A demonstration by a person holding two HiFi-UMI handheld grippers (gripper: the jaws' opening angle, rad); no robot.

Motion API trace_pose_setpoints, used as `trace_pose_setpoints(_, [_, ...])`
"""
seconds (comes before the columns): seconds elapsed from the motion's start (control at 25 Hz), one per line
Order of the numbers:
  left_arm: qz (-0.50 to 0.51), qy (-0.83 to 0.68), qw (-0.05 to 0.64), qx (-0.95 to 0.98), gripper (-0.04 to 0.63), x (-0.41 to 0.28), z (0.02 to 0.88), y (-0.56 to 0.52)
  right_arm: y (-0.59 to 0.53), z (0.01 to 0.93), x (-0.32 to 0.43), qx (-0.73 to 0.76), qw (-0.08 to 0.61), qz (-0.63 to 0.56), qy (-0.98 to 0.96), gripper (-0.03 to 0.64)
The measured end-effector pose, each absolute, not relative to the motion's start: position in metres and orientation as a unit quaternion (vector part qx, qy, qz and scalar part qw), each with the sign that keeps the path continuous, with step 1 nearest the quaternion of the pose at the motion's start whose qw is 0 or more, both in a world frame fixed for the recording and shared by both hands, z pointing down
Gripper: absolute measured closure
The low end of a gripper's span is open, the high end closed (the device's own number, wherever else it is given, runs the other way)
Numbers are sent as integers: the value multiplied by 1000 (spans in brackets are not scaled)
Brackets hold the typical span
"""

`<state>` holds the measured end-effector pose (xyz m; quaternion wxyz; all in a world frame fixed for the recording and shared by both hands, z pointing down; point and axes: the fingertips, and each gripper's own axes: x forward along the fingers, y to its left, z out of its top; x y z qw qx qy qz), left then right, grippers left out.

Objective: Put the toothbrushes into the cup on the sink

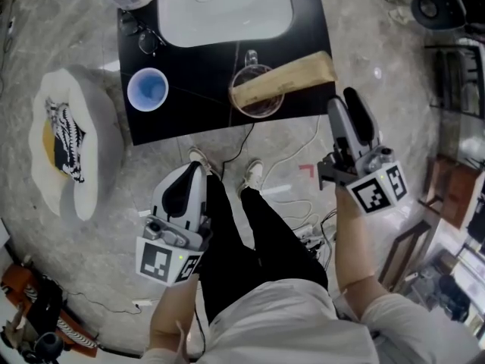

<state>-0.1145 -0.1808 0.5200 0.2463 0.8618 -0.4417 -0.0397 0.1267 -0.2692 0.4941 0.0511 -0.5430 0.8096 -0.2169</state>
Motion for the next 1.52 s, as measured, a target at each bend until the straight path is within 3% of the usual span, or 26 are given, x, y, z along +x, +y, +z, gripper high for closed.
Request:
trace_pose_setpoints(0.64, [-57, -444, 199, 872, 592, -81, 437, -141, -202, 448, 155, -537, 72, -245, 804, 551])
trace_pose_setpoints(1.16, [-59, -470, 177, 863, 592, -82, 400, -120, -181, 401, 166, -519, 97, -248, 813, 566])
trace_pose_setpoints(1.52, [-75, -480, 170, 858, 592, -83, 371, -117, -179, 344, 172, -514, 71, -157, 840, 568])
